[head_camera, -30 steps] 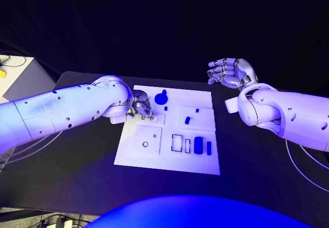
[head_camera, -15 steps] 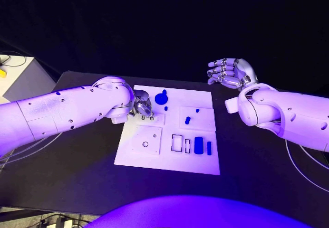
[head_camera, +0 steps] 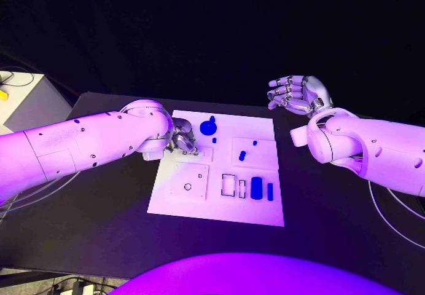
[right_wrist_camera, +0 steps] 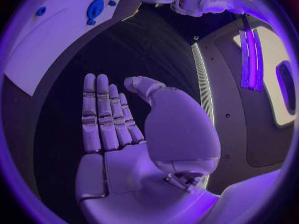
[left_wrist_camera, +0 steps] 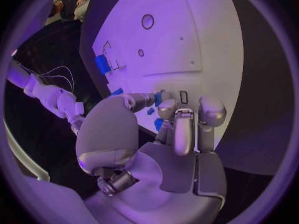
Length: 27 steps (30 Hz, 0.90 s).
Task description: Assemble the parts on the task board
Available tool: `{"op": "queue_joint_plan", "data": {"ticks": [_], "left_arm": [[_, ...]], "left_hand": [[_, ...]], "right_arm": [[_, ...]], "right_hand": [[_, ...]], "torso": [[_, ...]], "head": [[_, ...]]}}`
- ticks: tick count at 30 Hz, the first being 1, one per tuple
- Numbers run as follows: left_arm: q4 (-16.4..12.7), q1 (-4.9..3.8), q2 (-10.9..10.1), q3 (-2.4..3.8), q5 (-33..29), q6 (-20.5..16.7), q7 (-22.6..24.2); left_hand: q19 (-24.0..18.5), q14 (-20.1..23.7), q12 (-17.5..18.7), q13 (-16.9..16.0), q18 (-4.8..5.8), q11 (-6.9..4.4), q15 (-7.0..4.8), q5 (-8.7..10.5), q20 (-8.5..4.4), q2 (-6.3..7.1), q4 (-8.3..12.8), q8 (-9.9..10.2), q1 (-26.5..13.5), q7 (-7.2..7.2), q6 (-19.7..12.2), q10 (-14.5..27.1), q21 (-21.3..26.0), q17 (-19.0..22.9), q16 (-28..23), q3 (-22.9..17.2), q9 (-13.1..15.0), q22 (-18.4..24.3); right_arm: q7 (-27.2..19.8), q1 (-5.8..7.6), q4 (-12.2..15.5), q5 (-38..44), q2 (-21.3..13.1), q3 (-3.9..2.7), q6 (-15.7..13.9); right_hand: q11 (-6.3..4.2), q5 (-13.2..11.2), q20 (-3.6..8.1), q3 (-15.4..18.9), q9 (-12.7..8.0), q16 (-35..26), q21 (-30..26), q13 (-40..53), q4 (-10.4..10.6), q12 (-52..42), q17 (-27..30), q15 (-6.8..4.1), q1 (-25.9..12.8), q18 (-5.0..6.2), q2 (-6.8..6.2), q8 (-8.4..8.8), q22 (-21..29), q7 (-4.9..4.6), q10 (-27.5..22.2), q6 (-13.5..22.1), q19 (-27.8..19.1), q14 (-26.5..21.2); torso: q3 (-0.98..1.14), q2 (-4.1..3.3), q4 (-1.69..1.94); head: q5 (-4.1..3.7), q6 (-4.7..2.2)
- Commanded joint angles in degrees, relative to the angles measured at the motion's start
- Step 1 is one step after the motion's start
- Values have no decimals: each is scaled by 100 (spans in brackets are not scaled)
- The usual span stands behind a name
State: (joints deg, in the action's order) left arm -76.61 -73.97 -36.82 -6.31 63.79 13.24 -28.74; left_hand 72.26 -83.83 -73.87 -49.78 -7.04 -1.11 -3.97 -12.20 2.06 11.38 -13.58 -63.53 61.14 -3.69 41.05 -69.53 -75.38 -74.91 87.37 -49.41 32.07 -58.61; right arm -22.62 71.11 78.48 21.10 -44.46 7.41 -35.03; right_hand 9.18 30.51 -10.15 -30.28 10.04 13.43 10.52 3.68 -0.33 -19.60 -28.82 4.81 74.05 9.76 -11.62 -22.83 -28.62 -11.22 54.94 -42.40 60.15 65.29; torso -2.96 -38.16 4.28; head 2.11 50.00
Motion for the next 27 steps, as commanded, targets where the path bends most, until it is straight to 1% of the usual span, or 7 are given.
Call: {"op": "queue_joint_plan", "data": {"ticks": [1, 8, 14, 27], "left_arm": [[19, -8, 26, 1, -63, 176, 6], [57, -9, 55, 1, -80, 172, 5], [80, -9, 81, 1, -90, 183, 8], [158, -9, 146, 1, -37, 381, 14]], "left_hand": [[-45, -396, 26, 5, 46, 24, -19, -15, 14, -29, 1271, -9, 16, 34, 1, 16, 22, -781, -28, -1241, 5, 6], [-45, -396, 26, 5, 46, 24, -19, -15, 14, -29, 1271, -9, 16, 34, 1, 16, 22, -781, -28, -1241, 5, 6], [-46, -394, 27, 5, 46, 27, -16, -12, 16, -35, 1272, -6, 20, 31, -4, 21, 22, -777, -30, -1235, 6, 5], [-56, -394, 33, 14, 44, 31, -13, -11, 19, -39, 1279, -2, 31, 27, -10, 32, 28, -781, -29, -1226, 6, 17]], "right_arm": [[-45, -3, 7, 19, 5, -3, 91], [-46, -3, 8, 20, 7, -3, 94], [-45, -3, 7, 20, 8, -3, 96], [-44, -3, 10, 21, 10, -3, 99]], "right_hand": [[31, 47, -28, 7, -6, -23, -35, -6, -36, 23, 12, 48, -33, 35, 15, 4, 16, -253, 1, 37, -5, -12], [31, 47, -28, 7, -6, -23, -35, -6, -36, 23, 12, 48, -33, 35, 15, 4, 16, -253, 1, 37, -5, -12], [31, 47, -28, 7, -6, -23, -35, -6, -36, 23, 12, 48, -33, 35, 15, 4, 16, -253, 1, 37, -5, -12], [31, 47, -28, 7, -6, -23, -35, -6, -36, 23, 12, 48, -33, 35, 15, 4, 16, -253, 1, 37, -5, -12]], "torso": [[-2, -4, 5], [2, -1, 0], [-2, 0, 2], [-2, -1, 1]], "head": [[-6, 0], [-3, 0], [-12, 0], [-19, 0]]}}
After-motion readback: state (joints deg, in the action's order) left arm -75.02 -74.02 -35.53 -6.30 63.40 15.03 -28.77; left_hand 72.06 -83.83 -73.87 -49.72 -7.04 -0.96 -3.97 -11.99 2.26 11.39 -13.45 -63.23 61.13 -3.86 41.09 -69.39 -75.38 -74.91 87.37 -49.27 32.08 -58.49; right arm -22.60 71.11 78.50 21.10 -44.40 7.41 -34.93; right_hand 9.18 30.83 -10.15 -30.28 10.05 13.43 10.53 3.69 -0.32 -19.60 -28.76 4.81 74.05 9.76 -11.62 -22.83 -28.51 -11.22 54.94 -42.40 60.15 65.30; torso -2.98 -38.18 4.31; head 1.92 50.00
